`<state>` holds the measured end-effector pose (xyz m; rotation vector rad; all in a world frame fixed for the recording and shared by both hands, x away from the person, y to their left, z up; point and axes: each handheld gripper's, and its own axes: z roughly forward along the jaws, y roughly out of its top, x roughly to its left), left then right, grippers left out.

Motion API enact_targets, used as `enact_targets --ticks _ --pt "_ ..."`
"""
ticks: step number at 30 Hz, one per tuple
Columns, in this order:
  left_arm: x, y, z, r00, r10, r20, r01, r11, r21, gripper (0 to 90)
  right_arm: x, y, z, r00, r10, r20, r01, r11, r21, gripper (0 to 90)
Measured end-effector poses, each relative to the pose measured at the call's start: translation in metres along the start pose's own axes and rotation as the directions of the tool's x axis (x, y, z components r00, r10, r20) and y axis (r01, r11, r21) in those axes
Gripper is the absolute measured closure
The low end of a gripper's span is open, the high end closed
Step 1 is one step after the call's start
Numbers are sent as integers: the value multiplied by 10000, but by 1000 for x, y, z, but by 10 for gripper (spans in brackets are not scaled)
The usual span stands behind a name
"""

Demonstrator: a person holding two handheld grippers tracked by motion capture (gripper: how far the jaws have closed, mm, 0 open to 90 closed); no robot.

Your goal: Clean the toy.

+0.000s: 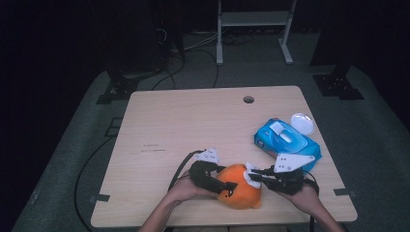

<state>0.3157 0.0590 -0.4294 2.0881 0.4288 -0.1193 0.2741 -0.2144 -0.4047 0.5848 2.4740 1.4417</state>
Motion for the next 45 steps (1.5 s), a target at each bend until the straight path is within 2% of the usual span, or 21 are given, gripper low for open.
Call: enact_targets --ticks 4,5,6,7,10,11,14,16,17,20,27,29,30,33,34,37,38,39,40,41,45 --pt "-1 10 -5 9909 1159 -689 -1208 9901 -719 395 -5 11 -2 9998 -80 196 85 9997 -234 836" --pt "2 15 -6 9839 1485 -995 -1572 9838 -861 399 -8 15 -1 9994 -118 316 127 9995 -280 836" --pt "6 19 -6 9684 2037 -1437 -2171 9724 -851 401 -16 23 0 9987 0 503 26 9987 -501 836" --pt "6 19 -6 9684 2037 -1437 -2171 9724 -851 401 -20 25 2 9986 45 534 -18 9987 -501 836" --pt "13 16 -3 9470 2655 -1810 -2762 9604 -363 360 -26 20 13 9983 137 565 -127 9997 -189 837" --pt "15 13 -2 9543 2490 -1655 -2557 9665 -204 296 -25 15 18 9985 101 545 -99 9999 -36 837" --pt "19 7 -4 9793 1378 -1483 -1488 9867 -653 143 -16 9 25 9991 80 409 -75 9999 -130 837" --pt "21 5 -6 9863 936 -1361 -1051 9913 -798 178 -10 11 28 9996 -34 276 37 9999 -106 837" --pt "20 4 -7 9827 1009 -1554 -1130 9911 -706 178 -10 11 28 9996 -34 276 37 9999 -106 837" --pt "15 -2 -8 9717 1526 -1804 -1668 9838 -662 323 -8 12 25 9993 -198 313 199 9998 -11 837" --pt "12 -11 -11 9666 1921 -1700 -2087 9742 -861 354 -31 -11 -2 9952 819 528 -810 9965 -183 837" --pt "7 -11 -11 9559 2468 -1592 -2614 9621 -775 366 -32 -10 -3 9949 976 248 -966 9946 -368 837" --pt "7 -11 -11 9559 2468 -1592 -2614 9621 -775 369 -31 -7 -2 9953 959 164 -951 9946 -409 837" --pt "3 -10 -9 9449 2956 -1405 -3081 9482 -771 373 -27 5 5 9977 676 -97 -680 9962 -543 837" --pt "0 -10 -8 9349 3299 -1307 -3409 9373 -721 373 -27 9 7 9981 608 -132 -614 9965 -565 837" --pt "1 -10 -9 9386 3187 -1324 -3295 9416 -692 350 -26 15 12 9991 397 -153 -403 9980 -480 837" --pt "3 -11 -10 9437 3044 -1292 -3154 9460 -750 350 -28 15 14 9989 430 -186 -437 9981 -428 837" --pt "7 -10 -12 9582 2533 -1332 -2650 9611 -785 275 -29 12 14 9986 513 -158 -516 9984 -225 837" --pt "7 -10 -12 9582 2533 -1332 -2650 9611 -785 222 -29 10 13 9985 530 -124 -533 9983 -218 837" --pt "9 -8 -12 9695 2039 -1356 -2146 9743 -689 188 -29 8 11 9983 581 -110 -583 9980 -223 837" --pt "10 -6 -10 9770 1643 -1356 -1735 9830 -596 172 -26 -1 3 9980 629 -110 -630 9979 -116 837"
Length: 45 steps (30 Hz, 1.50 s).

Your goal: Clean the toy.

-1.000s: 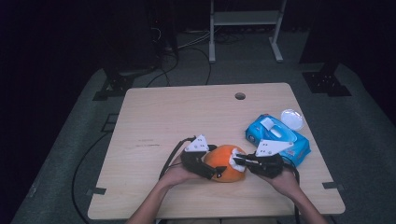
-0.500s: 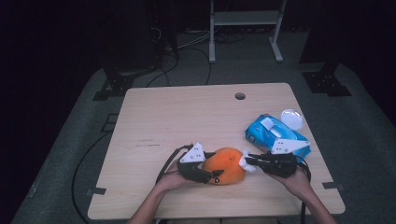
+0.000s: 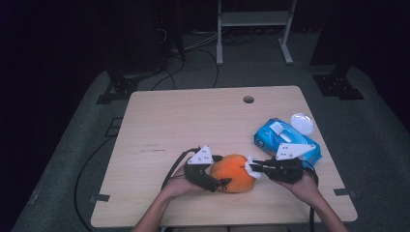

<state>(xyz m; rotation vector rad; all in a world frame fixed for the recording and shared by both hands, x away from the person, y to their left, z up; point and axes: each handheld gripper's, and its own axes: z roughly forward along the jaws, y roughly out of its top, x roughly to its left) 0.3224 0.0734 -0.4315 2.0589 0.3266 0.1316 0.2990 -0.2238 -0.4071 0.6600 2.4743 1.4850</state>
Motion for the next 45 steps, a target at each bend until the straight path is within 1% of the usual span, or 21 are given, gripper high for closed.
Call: enact_targets --ticks 3,5,6,10,13,14,15,17,18,20,21,24,30,32,33,34,36,37,39,43,45 --pt "0 1 1 10000 62 29 -62 10000 -13 247 1 -9 -4 9999 149 -71 -149 9999 67 837" --pt "-6 3 2 9967 811 31 -811 9967 -30 307 3 -8 -5 9997 105 -214 -104 9999 55 837" --pt "-9 4 2 9917 1277 124 -1278 9918 72 321 6 -5 -4 9995 -14 -301 16 10000 57 837" --pt "-11 2 0 9855 1673 279 -1674 9859 17 364 10 9 2 9986 -355 -380 349 9992 -172 837" --pt "-7 -2 -3 9891 1446 273 -1446 9895 -11 350 7 11 7 9987 -388 -333 384 9992 -128 837" --pt "-3 -3 -4 9939 1078 227 -1076 9942 -78 323 6 10 7 9989 -370 -298 366 9992 -129 837" --pt "-3 -3 -4 9939 1078 227 -1076 9942 -78 269 5 8 6 9992 -282 -285 278 9995 -123 837" --pt "3 -2 -4 9998 138 119 -138 9999 56 174 3 1 3 9997 -166 -199 164 9998 -111 838" --pt "3 -2 -4 9998 138 119 -138 9999 56 133 3 1 3 9997 -166 -199 164 9998 -111 838" --pt "6 -2 -2 9989 -430 178 426 9988 240 118 2 -6 -1 9998 51 -195 -53 10000 -66 838" --pt "6 -2 -1 9985 -487 263 482 9986 211 130 3 -8 -4 9997 63 -232 -64 10000 -39 837" --pt "-1 1 -2 9986 500 180 -502 9987 92 300 9 -7 -10 9997 -159 -184 160 9999 28 837" --pt "-19 11 4 9817 1897 166 -1903 9809 400 338 25 23 0 9943 -1012 -320 1007 9948 -181 837" --pt "-19 12 4 9805 1959 144 -1963 9792 504 322 30 31 6 9899 -1391 -254 1392 9903 19 837" --pt "-17 10 3 9843 1759 169 -1765 9833 449 258 30 32 8 9881 -1530 -128 1533 9879 248 838" --pt "-15 9 3 9898 1417 159 -1421 9893 338 258 30 32 8 9881 -1530 -128 1533 9879 248 838" --pt "-9 6 4 9976 690 61 -692 9968 391 156 28 28 7 9892 -1465 -56 1466 9885 384 838" --pt "-3 4 5 9998 -37 217 25 9985 546 107 25 21 3 9920 -1266 17 1264 9910 443 838" --pt "-3 3 5 9992 -212 343 199 9991 386 201 21 18 -2 9934 -1140 119 1134 9927 414 838" --pt "-9 9 6 9993 304 231 -308 9994 175 310 23 21 -6 9925 -1206 217 1196 9919 430 837" --pt "-14 13 7 9973 708 187 -713 9972 228 329 30 28 -2 9879 -1542 159 1533 9870 482 837"
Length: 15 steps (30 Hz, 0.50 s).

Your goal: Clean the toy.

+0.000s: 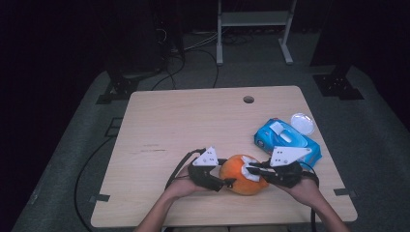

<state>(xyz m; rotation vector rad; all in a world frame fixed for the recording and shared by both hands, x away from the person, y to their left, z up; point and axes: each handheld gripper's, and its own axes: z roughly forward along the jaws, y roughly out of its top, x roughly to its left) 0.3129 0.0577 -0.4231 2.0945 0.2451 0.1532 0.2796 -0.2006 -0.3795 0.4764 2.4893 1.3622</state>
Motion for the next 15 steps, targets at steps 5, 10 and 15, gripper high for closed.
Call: enact_targets --ticks 5,10,15 --pt "-9 5 2 9979 631 -136 -626 9975 319 318 10 17 19 9971 -701 -283 704 9975 98 838" --pt "3 -2 3 9978 -667 58 667 9978 -3 185 5 11 9 9992 -395 -89 398 9989 239 838" --pt "-5 6 3 10000 -86 7 86 9998 -158 318 4 9 1 9994 -342 71 339 9988 354 837"
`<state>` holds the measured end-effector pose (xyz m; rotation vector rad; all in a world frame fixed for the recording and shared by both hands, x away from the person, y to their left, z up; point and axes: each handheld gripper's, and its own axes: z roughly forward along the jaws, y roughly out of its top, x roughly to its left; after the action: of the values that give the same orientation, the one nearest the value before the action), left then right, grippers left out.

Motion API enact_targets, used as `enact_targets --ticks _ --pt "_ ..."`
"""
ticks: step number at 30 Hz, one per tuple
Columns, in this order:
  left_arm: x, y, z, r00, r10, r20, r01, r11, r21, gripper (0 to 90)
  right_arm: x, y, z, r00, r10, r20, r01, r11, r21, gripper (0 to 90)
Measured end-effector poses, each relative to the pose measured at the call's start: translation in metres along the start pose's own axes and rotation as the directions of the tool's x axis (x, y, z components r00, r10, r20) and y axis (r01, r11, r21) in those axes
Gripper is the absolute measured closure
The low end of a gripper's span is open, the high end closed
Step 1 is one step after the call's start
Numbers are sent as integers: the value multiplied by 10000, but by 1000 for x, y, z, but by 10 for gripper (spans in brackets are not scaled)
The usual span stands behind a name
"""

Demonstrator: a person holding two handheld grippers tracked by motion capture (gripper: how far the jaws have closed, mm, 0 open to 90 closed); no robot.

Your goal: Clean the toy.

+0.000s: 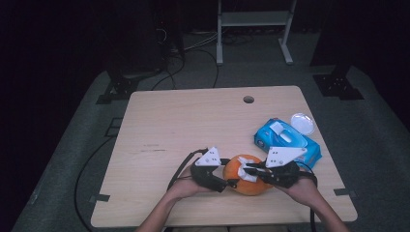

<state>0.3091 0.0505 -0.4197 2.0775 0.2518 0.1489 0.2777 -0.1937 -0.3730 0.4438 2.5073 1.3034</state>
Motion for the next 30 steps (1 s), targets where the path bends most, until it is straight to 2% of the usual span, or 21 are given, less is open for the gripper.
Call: enact_targets --ticks 1,4,5,7,10,14,15,16,17,18,19,21,23,24,26,28,30 --pt "-3 2 0 9997 261 -40 -261 9996 88 336 3 6 4 9998 -170 -115 171 9998 40 837" --pt "-10 5 2 9958 914 -42 -913 9955 256 337 7 12 13 9992 -304 -245 303 9995 -16 838" --pt "-12 5 3 9932 1162 11 -1162 9923 421 334 10 16 22 9984 -429 -359 431 9991 50 838" --pt "-12 3 3 9913 1315 -8 -1313 9897 568 332 9 16 27 9984 -436 -353 439 9990 84 838" --pt "-9 -2 1 9942 1072 97 -1076 9930 487 337 4 13 24 9994 -267 -230 267 9996 -3 838" --pt "-8 -5 2 9958 916 89 -919 9948 439 344 -6 2 8 9996 265 110 -263 9996 -113 837" --pt "-5 -3 3 9986 512 127 -516 9983 281 320 -9 -4 2 9976 679 113 -674 9971 -358 838" --pt "-5 -3 3 9986 512 127 -516 9983 281 271 -9 -4 2 9976 679 113 -674 9971 -358 838" --pt "-4 -1 4 9999 1 109 -2 9999 139 271 -10 -6 1 9972 723 172 -716 9967 -372 838" --pt "-3 1 5 9993 -339 145 338 9994 79 218 -10 -7 1 9968 771 200 -763 9963 -395 838" --pt "-2 3 6 9970 -752 154 753 9971 -86 170 -8 -7 3 9960 896 -45 -897 9947 -495 838" --pt "-3 4 11 9941 -1066 217 1068 9942 -86 154 -4 -5 7 9974 716 -115 -720 9963 -463 838" --pt "-6 4 13 9969 -780 -68 780 9969 -29 168 -2 -4 8 9977 676 -93 -680 9967 -435 837" --pt "-6 2 13 9972 -737 -106 736 9972 -118 217 -2 -5 7 9979 645 -42 -646 9970 -432 838" --pt "-3 0 12 9965 -824 -133 823 9965 -112 254 -9 -11 -1 9965 835 70 -829 9949 -574 838" --pt "0 -4 11 9967 -795 -148 795 9968 -43 259 -12 -13 -3 9955 935 120 -926 9940 -588 837" --pt "1 -8 9 9966 -811 -131 811 9967 -14 260 -16 -23 -10 9919 1246 263 -1229 9908 -574 837"
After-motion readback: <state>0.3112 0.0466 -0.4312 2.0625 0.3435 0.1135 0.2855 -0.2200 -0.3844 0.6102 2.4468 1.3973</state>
